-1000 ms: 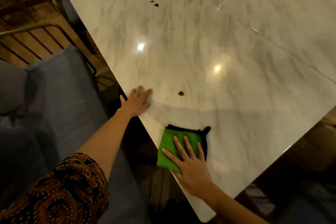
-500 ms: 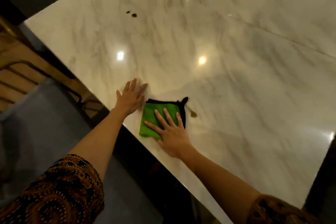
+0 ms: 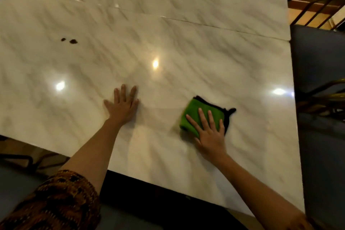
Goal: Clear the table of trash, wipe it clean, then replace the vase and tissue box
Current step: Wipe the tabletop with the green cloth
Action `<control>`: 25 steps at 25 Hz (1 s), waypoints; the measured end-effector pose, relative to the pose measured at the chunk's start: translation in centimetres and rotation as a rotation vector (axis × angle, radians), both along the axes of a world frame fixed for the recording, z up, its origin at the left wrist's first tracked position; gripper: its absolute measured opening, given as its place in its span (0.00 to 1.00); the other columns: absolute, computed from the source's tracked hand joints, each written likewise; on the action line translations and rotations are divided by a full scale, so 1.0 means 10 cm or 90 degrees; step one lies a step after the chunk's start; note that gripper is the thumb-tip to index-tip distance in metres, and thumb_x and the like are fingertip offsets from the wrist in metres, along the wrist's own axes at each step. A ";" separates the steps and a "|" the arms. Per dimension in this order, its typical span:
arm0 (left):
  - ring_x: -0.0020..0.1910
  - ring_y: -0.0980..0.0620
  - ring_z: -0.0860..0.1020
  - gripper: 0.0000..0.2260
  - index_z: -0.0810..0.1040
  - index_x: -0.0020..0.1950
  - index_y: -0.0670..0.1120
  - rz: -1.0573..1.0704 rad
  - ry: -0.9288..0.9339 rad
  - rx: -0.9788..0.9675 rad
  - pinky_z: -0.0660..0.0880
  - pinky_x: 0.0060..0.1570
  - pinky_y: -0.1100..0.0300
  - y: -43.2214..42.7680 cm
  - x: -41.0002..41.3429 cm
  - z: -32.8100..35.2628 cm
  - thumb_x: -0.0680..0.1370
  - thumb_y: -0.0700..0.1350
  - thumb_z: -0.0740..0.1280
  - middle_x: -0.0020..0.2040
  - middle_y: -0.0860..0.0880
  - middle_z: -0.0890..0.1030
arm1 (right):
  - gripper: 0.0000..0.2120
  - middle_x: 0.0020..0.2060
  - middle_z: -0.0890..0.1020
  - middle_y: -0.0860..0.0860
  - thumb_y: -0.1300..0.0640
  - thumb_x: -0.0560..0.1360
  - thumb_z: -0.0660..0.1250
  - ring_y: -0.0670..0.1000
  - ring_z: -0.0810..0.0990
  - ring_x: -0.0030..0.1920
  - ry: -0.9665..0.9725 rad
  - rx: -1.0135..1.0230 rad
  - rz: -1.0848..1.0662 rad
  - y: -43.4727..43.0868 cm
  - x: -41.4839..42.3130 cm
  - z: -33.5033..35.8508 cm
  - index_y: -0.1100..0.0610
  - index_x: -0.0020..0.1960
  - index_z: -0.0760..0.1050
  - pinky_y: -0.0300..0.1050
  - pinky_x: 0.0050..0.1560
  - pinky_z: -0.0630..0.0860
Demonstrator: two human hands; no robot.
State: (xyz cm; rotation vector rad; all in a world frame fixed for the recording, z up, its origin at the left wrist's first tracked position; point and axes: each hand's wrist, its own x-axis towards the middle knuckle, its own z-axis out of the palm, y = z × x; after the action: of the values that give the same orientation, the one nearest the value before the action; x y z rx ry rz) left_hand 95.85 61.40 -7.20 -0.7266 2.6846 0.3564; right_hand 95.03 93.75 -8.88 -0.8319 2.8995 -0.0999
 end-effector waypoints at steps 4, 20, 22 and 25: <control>0.77 0.46 0.39 0.25 0.40 0.75 0.64 0.000 -0.014 0.019 0.42 0.69 0.32 -0.05 0.01 -0.01 0.80 0.61 0.46 0.78 0.52 0.38 | 0.29 0.78 0.43 0.52 0.40 0.79 0.50 0.60 0.41 0.76 -0.083 -0.017 -0.010 -0.74 -0.24 0.00 0.37 0.76 0.43 0.69 0.70 0.40; 0.76 0.44 0.37 0.25 0.40 0.74 0.65 -0.195 0.043 0.009 0.40 0.66 0.27 0.37 -1.21 -0.01 0.79 0.63 0.47 0.78 0.51 0.37 | 0.26 0.78 0.42 0.46 0.36 0.77 0.42 0.56 0.41 0.77 -0.089 0.019 -0.114 0.10 -1.77 0.07 0.32 0.73 0.39 0.64 0.72 0.44; 0.76 0.43 0.38 0.26 0.40 0.74 0.66 -0.185 0.042 0.028 0.41 0.66 0.27 0.40 -1.33 -0.05 0.79 0.65 0.47 0.78 0.51 0.37 | 0.25 0.78 0.41 0.48 0.39 0.80 0.46 0.57 0.39 0.77 -0.101 0.007 -0.148 -0.05 -1.91 0.08 0.34 0.74 0.40 0.65 0.72 0.41; 0.77 0.43 0.38 0.27 0.41 0.75 0.64 -0.171 0.057 0.012 0.40 0.65 0.27 0.38 -1.47 -0.07 0.78 0.65 0.48 0.78 0.50 0.38 | 0.27 0.78 0.49 0.52 0.40 0.78 0.48 0.61 0.47 0.77 -0.071 -0.023 -0.106 -0.15 -1.50 0.00 0.36 0.75 0.47 0.68 0.71 0.48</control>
State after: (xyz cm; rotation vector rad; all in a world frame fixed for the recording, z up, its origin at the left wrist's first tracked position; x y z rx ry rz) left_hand 81.15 65.22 -7.90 -0.3436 2.8104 0.3517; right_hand 80.06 92.25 -8.89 -0.5680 2.8641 -0.2079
